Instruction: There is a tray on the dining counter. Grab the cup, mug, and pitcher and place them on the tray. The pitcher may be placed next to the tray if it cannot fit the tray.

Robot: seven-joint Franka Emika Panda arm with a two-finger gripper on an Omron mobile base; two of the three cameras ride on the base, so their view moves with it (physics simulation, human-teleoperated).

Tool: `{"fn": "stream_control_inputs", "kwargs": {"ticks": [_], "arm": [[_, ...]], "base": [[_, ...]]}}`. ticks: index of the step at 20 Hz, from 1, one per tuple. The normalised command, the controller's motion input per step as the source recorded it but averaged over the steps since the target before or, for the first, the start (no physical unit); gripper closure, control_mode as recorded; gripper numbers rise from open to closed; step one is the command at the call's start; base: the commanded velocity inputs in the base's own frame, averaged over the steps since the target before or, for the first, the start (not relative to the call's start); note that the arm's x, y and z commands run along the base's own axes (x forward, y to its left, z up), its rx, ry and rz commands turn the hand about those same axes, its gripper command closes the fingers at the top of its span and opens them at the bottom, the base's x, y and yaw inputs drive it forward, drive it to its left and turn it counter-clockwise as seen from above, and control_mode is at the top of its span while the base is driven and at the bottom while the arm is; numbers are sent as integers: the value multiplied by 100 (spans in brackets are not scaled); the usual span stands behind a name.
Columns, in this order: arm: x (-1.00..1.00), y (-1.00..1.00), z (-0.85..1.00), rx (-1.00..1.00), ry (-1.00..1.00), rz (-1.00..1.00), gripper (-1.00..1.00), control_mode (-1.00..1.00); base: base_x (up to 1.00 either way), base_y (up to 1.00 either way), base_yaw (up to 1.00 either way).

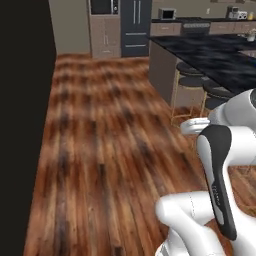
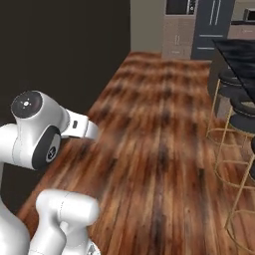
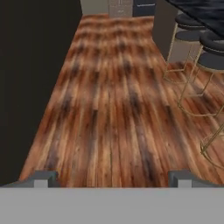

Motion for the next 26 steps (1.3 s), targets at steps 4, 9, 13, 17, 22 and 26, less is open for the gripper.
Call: {"fn": "stream_control_inputs", "kwargs": {"ticks": [4,9,13,17,22,26], "arm": [[0,0,0,0,0,0,-100,100],[0,0,0,0,0,0,-100,100],[0,0,0,0,0,0,-100,100],[0,0,0,0,0,0,-100,100],[0,0,0,0,0,0,-100,100],[0,0,0,0,0,0,-100,100]], "base": [[100,95,-7],[100,72,-2],[100,62,0],[100,53,0],[100,19,0],[100,-4,0]]}}
